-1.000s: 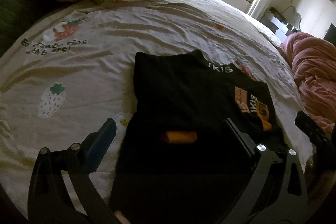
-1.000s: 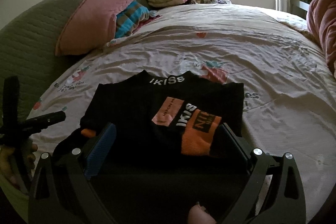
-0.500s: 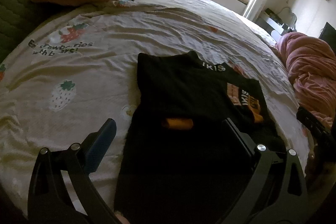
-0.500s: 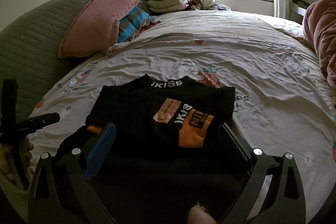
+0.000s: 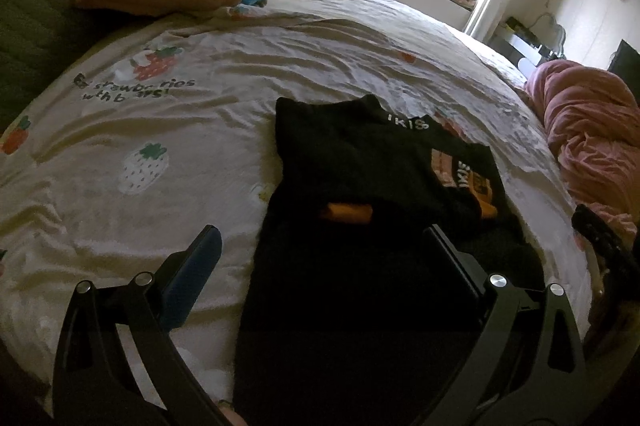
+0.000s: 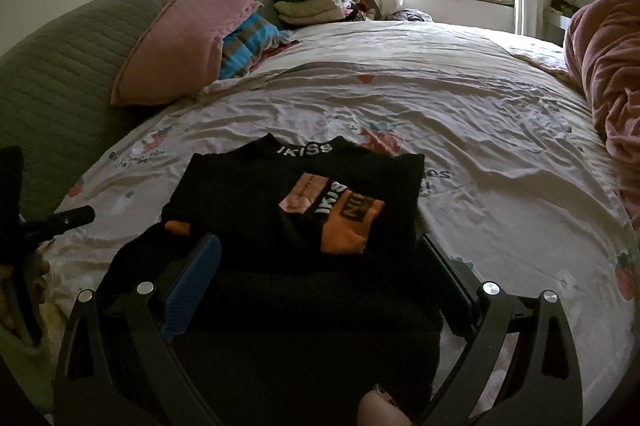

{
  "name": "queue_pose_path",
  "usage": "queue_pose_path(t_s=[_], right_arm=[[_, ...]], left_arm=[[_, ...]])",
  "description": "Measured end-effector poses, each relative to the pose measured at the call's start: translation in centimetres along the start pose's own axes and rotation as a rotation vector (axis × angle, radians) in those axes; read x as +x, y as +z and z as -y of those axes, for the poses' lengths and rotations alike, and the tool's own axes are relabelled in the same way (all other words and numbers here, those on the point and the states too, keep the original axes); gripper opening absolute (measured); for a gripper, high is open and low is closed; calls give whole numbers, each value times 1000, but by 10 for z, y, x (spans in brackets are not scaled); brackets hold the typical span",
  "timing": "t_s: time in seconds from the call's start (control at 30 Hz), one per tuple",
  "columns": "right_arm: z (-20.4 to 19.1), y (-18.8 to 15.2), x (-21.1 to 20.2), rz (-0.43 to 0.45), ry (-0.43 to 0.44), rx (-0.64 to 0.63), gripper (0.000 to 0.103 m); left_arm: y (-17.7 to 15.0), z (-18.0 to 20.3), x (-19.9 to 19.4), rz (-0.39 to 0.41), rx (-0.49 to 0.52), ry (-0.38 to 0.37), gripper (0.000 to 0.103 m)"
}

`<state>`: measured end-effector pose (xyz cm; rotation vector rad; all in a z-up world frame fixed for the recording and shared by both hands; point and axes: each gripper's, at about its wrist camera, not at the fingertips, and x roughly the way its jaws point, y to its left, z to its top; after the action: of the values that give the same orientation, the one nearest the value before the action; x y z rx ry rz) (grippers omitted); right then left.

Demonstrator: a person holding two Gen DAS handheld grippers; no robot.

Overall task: Fold small clothes
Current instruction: 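Move both open tools back toward the shirt hem, then close the left tool on the shirt hem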

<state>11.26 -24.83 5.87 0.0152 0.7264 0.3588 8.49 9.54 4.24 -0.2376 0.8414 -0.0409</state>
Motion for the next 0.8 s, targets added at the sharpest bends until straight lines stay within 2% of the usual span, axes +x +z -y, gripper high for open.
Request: queue_pose_path(t_s=[0.43,0.8], right_arm=[[3,-22,-15,-31,-9,-16,97],[3,-48,-18,-100,-8,-37,97]], left_arm=[[-22,-12,-15,-12,-3,44,93],[-49,-23,-17,-43,15,107,93]])
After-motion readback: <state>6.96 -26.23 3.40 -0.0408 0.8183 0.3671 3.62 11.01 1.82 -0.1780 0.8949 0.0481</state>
